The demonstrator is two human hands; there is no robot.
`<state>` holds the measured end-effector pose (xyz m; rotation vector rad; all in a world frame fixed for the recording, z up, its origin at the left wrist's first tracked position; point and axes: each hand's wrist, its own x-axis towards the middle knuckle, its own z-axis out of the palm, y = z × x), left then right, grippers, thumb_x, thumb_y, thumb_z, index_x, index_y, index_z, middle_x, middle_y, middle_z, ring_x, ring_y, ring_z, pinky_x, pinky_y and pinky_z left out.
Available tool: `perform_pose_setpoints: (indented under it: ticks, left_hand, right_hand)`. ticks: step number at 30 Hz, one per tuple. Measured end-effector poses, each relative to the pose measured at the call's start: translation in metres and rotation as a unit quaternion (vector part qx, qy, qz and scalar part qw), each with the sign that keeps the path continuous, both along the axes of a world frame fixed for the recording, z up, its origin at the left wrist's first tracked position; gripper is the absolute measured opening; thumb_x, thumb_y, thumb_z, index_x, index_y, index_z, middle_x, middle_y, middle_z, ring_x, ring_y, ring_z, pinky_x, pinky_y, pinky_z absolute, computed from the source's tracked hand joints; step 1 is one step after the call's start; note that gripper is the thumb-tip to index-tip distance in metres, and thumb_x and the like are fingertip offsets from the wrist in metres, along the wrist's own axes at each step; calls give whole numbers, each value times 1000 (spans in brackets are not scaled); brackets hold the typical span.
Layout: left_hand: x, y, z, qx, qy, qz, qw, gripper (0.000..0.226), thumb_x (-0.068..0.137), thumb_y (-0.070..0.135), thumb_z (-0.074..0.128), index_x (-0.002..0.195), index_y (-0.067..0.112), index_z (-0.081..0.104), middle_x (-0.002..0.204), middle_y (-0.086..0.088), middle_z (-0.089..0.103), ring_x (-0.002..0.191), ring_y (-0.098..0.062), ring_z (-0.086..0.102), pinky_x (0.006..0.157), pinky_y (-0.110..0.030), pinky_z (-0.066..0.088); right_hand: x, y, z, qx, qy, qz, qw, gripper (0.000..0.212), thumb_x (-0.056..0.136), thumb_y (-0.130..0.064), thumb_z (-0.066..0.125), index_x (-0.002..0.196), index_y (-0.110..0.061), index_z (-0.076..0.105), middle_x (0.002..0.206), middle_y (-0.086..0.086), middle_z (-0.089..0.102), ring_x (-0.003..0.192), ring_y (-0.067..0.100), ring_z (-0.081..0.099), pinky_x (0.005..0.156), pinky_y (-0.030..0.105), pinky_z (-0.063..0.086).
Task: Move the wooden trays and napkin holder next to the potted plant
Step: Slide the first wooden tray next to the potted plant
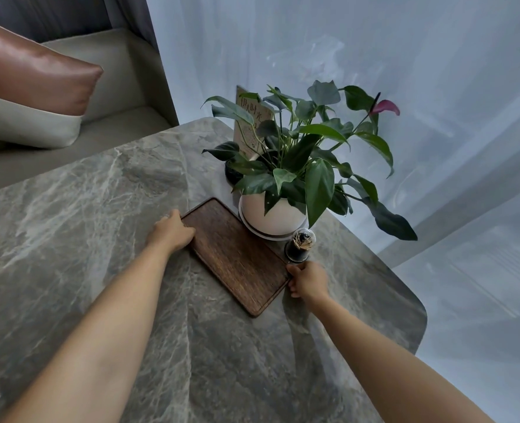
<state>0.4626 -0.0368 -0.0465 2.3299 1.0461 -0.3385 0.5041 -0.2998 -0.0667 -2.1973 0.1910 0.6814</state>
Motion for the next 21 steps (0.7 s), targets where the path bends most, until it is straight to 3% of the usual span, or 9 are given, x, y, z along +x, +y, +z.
perform_pose_setpoints:
  ticks: [3,5,9,13,15,17,19,21]
  left_hand:
    - [3,1,-2,21,10,-13,1000,55,87,30,52,131,1,39,137,-26,46,127,-41,45,106,-46,41]
    - [4,0,-3,41,25,-26,999,59,88,33,50,135,1,35,140,-25,43,130,-41,41,107,-47,38]
    - [4,-1,-4,80,38,-54,995,60,91,36,46,138,2,32,144,-23,41,134,-39,36,108,-47,34]
    - [-1,-5,-3,107,49,-89,989,60,94,42,41,139,3,31,146,-22,36,136,-37,33,109,-47,32]
    - [-7,-6,-1,130,54,-107,984,59,95,44,38,139,5,32,146,-21,35,135,-36,32,108,-48,32]
    - [-16,-5,1,152,46,-119,980,59,96,44,36,141,6,29,147,-20,34,136,-35,32,109,-48,32]
    - [-29,-2,4,171,32,-127,976,64,96,43,35,147,7,20,153,-18,26,141,-33,24,113,-47,26]
    - [-45,2,7,189,29,-139,972,67,98,42,31,151,8,9,160,-13,10,148,-27,9,120,-45,14]
  right_hand:
    - [0,1,-1,-2,2,2,1000,45,93,-16,51,48,-10,47,47,9,52,42,19,51,73,43,55]
    - [1,1,-1,-2,4,3,1000,44,93,-16,51,49,-9,47,47,10,52,41,18,52,68,41,55]
    - [1,1,0,-11,1,16,1000,42,93,-16,51,52,-10,46,46,9,52,31,10,50,45,25,50]
    - [-2,3,4,-18,-10,20,1000,39,93,-14,50,55,-11,45,47,8,52,31,10,51,46,26,50]
    - [-5,4,8,-11,-16,13,1000,30,93,-13,50,63,-12,44,53,9,53,40,18,53,56,38,54]
    - [-10,7,16,-12,-31,2,999,13,91,-18,51,86,-7,48,71,13,58,59,27,59,70,49,54]
    - [-18,9,25,-39,-67,3,997,30,92,-24,50,112,-4,43,92,15,57,85,33,61,75,46,50]
    - [-26,12,35,-61,-126,7,990,34,94,-26,46,116,-3,38,100,16,56,95,36,58,74,41,43]
